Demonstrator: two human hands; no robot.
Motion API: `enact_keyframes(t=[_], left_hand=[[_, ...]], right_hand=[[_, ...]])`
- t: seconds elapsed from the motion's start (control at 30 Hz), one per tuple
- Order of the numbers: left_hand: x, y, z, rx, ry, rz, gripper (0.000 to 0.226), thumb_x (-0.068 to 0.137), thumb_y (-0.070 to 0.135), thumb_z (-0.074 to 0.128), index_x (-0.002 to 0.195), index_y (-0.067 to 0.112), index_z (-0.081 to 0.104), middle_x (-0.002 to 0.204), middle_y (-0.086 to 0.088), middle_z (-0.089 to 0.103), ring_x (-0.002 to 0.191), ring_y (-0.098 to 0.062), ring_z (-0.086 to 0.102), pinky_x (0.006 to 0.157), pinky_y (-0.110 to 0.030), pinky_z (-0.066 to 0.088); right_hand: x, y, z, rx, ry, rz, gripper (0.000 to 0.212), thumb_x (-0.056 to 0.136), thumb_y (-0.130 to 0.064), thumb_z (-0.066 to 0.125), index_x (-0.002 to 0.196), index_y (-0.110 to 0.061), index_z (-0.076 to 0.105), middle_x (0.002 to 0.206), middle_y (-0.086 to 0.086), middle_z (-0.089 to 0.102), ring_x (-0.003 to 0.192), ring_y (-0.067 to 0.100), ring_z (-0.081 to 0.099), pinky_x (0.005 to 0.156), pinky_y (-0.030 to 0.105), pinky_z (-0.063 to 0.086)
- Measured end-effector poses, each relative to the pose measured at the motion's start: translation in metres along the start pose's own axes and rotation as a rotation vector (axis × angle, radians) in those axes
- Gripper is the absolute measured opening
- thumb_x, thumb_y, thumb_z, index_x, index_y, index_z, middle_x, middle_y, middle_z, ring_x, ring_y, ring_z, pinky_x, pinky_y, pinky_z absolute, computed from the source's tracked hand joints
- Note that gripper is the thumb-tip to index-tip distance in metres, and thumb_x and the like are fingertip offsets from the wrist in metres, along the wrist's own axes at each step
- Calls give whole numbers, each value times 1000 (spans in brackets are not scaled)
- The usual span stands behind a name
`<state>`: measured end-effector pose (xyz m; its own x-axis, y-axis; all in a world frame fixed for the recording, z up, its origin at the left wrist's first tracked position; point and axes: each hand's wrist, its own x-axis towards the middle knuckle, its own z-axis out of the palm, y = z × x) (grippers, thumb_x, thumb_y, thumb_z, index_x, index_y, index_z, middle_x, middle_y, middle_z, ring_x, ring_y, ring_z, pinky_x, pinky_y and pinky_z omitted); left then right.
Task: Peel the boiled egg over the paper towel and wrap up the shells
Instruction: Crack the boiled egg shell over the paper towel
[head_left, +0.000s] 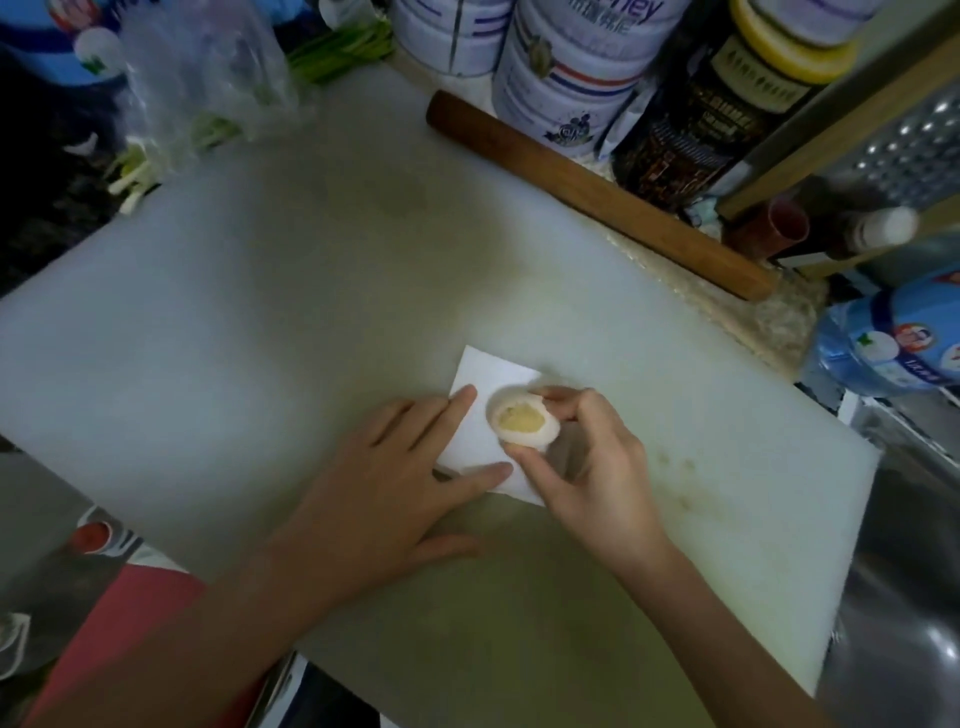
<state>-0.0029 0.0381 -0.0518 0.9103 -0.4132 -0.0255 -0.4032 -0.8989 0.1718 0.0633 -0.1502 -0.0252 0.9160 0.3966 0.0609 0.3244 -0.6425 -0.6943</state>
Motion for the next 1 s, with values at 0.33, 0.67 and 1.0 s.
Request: enact_keyframes(t=[0.33, 0.67, 1.0], left_hand=[[-2, -3, 2, 8, 9, 28, 60, 74, 69, 53, 124, 36, 58, 141, -25, 42, 121, -36, 51, 96, -44, 43], [-2, -4, 3, -32, 41, 33, 59, 79, 68, 42, 126, 35, 57, 142, -25, 41, 121, -36, 51, 97, -45, 41], [-4, -6, 7, -54, 40, 30, 61, 78, 69, 48, 128, 36, 54, 145, -22, 38, 123, -35, 48, 97, -46, 40]], right_hand=[[4, 1, -1, -172, -147, -36, 56, 80, -17, 70, 127, -25, 41, 113, -2, 58, 105, 12, 53, 89, 24, 47], [12, -16, -7, -257, 36, -176, 10, 86, -5, 62, 94, -6, 68, 95, 6, 64, 89, 21, 60, 80, 27, 48], [7, -13, -2, -330, -82, -52, 33, 81, -23, 71, 109, -10, 61, 108, 4, 59, 90, 21, 61, 75, 29, 53]])
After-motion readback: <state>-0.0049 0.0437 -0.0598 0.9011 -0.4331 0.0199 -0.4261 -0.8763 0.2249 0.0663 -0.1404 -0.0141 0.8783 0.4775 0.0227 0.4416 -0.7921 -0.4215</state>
